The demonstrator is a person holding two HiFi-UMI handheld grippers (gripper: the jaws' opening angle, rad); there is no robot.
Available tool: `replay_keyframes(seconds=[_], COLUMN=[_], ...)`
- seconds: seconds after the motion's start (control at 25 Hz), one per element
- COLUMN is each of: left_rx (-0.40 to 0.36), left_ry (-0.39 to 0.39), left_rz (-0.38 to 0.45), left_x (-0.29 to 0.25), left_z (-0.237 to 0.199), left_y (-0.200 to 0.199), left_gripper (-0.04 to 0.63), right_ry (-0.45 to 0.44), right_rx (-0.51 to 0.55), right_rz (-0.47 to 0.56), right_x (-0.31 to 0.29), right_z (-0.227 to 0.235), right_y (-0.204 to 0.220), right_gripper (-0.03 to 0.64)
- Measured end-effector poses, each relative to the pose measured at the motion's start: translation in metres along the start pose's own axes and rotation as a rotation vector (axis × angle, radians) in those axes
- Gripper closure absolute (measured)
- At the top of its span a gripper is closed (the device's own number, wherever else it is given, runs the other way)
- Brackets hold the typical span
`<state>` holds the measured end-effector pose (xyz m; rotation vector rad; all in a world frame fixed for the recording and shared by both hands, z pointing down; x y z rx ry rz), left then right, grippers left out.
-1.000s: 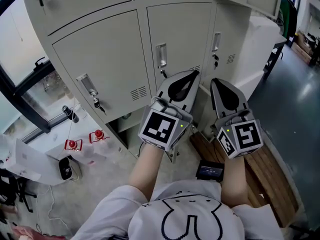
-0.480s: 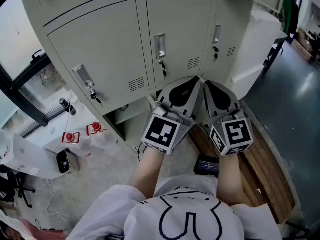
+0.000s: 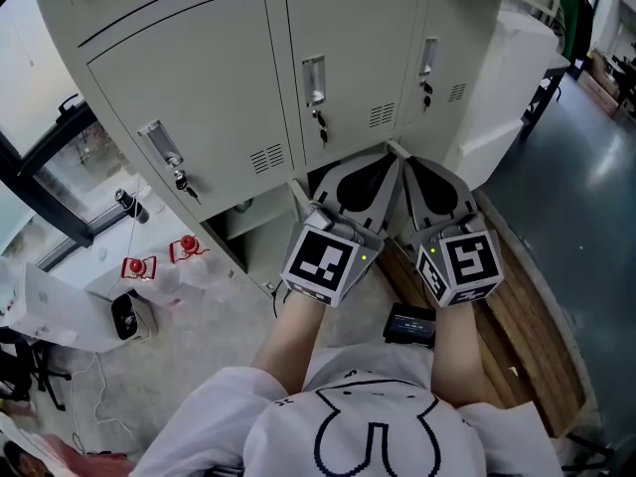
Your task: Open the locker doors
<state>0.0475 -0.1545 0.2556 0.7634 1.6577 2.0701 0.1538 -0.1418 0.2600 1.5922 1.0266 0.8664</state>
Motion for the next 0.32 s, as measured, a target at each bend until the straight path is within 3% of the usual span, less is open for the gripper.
replay_keyframes(seconds=[0.32], left_rx=[0.022], left_ry=[-0.016], left_rz=[-0.018], left_x=[0.0039], left_z=[-0.0053], left_y=[0.0069], left_gripper=[0.595], right_ry=[-0.006], right_rx=[-0.001], right_rz=[-0.002], right_x=[-0.0003], right_z=[-0.0006], right_y=[0.0003], right_gripper=[0.614])
Point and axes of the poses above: the fingertips, and each gripper's own axes: x backward along the fingers, z to its right, y out of its underside, the point moved 7 cm from there along x, backward along the fingers, and after that the axes turned 7 degrees about -z, right-handed, at the moved point
